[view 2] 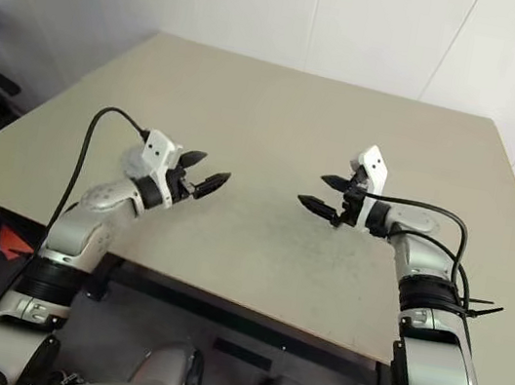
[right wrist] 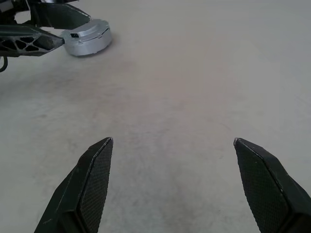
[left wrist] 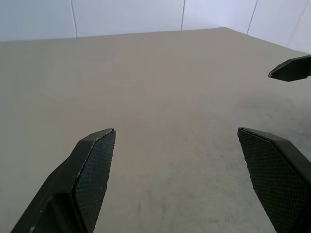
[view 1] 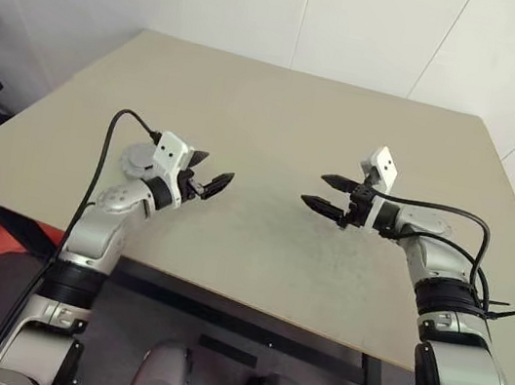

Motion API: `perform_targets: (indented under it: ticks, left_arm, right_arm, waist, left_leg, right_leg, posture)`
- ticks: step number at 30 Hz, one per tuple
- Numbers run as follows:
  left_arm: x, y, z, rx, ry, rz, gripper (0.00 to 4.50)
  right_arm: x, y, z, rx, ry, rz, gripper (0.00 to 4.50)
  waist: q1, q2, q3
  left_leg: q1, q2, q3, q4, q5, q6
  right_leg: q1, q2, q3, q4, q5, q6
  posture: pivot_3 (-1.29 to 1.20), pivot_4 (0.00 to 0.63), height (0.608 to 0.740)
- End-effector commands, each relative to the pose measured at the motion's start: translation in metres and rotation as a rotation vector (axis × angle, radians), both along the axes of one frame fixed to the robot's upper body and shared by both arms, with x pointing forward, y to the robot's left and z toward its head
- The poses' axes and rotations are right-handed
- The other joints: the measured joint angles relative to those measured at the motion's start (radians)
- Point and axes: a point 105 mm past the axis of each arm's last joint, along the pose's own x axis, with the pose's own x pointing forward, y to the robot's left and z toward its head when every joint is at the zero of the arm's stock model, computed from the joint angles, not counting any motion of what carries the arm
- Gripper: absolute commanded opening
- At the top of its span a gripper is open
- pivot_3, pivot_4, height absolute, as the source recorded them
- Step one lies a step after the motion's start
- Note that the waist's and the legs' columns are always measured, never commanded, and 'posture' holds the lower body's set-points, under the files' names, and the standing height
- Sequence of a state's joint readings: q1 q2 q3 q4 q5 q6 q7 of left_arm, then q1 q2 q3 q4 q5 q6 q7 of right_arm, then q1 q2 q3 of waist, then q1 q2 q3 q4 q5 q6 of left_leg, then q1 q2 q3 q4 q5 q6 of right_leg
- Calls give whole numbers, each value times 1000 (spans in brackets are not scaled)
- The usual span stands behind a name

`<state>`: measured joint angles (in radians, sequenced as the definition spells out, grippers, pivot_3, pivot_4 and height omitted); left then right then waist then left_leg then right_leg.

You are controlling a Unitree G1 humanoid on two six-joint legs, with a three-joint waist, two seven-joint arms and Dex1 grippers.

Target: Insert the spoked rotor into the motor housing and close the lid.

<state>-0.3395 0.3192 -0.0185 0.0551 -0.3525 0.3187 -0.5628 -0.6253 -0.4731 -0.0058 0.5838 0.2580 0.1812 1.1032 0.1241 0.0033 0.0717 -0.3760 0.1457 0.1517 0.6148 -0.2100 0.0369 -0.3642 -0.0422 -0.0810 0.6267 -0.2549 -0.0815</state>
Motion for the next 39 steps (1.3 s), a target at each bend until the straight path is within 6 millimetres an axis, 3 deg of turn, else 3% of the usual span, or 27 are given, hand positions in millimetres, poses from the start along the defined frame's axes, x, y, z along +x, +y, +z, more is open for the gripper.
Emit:
perform_targets:
  ticks: [1,16,22,39]
  left_arm:
    - [0,2,16,-11,-56,6,4270]
    - [-2,4,16,-8,-57,32,4270]
    - [-3,-4,14,-26,-53,27,4270]
    - [0,-16,9,-11,-47,5,4270]
  right_arm:
    - [3,6,12,14,-60,4,4497]
    - [5,13,12,24,-94,-21,4497]
    - [18,10,17,22,-128,-113,4497]
    - [23,13,22,19,-161,-160,4497]
  waist:
    - [0,0,0]
    - [0,0,0]
    - [-1,0,0]
    - [-1,0,0]
  left_leg:
    - [0,0,0,0,0,0]
    - [0,0,0,0,0,0]
    - [0,0,0,0,0,0]
    - [0,0,0,0,0,0]
  right_leg:
    - [0,0,0,0,0,0]
    - [0,0,0,0,0,0]
    - [0,0,0,0,0,0]
    - [0,0,0,0,0,0]
  posture:
    - [0,0,740]
    - [0,0,740]
    - [0,0,740]
    - [0,0,740]
